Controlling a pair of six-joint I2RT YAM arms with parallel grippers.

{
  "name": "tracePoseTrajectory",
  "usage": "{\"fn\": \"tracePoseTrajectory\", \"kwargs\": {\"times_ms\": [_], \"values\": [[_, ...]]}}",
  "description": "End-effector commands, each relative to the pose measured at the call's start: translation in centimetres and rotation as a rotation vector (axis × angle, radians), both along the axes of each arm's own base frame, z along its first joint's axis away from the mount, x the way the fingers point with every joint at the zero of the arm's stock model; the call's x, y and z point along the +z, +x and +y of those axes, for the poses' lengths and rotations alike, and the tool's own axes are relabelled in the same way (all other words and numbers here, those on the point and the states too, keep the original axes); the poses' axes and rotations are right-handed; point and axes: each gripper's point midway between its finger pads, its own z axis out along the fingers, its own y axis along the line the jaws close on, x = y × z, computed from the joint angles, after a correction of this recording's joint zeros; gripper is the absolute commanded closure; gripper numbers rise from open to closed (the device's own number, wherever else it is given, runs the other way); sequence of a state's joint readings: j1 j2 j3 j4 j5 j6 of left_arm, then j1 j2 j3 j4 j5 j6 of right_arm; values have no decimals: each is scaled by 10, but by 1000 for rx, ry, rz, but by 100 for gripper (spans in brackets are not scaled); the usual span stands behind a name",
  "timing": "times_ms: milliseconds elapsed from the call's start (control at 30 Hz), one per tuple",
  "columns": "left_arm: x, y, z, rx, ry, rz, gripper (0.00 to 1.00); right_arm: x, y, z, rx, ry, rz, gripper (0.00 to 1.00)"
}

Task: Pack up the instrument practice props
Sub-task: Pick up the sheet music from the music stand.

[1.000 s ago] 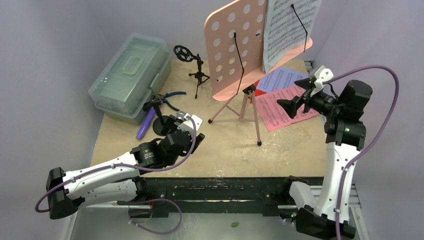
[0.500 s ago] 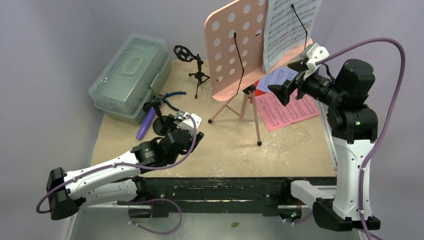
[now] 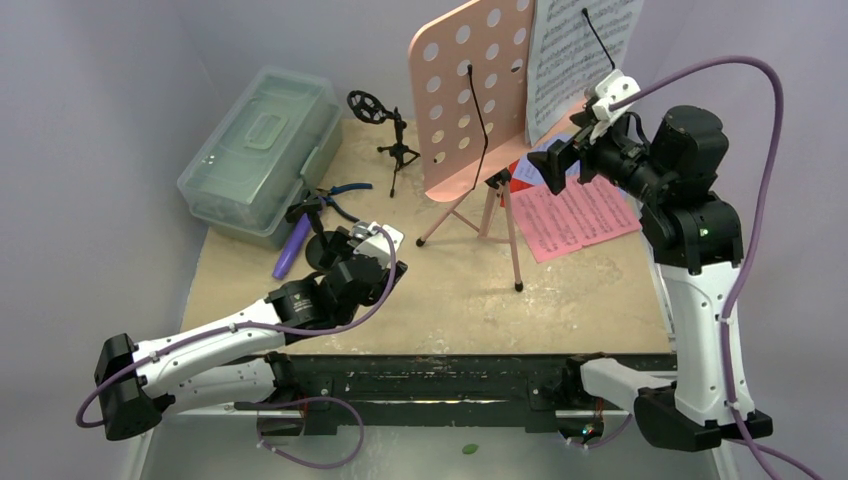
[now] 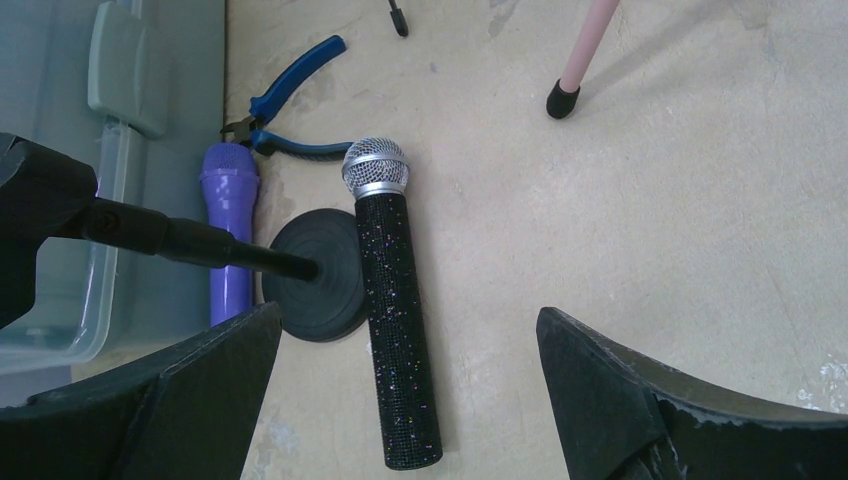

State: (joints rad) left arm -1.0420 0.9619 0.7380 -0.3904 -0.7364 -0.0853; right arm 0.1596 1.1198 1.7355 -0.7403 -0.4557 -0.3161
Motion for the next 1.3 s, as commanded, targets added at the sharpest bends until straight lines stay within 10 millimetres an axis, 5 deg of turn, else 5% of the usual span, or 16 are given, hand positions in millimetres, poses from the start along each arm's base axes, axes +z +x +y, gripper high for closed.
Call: {"fn": "tracePoseTrajectory", "kwargs": {"times_ms": [0, 500, 1067, 1267], "values": [[2, 4, 2, 13, -9, -11, 1, 22, 8, -2, -66, 14, -73, 4], [1, 5, 2, 15, -9, -5, 1, 31, 21, 2, -120, 25, -97, 24], [0, 6, 3, 17, -10, -1, 1, 30, 22, 5, -121, 47, -95, 33], [0, 6, 3, 17, -12, 0, 1, 31, 17, 5, -112, 46, -102, 50]]}}
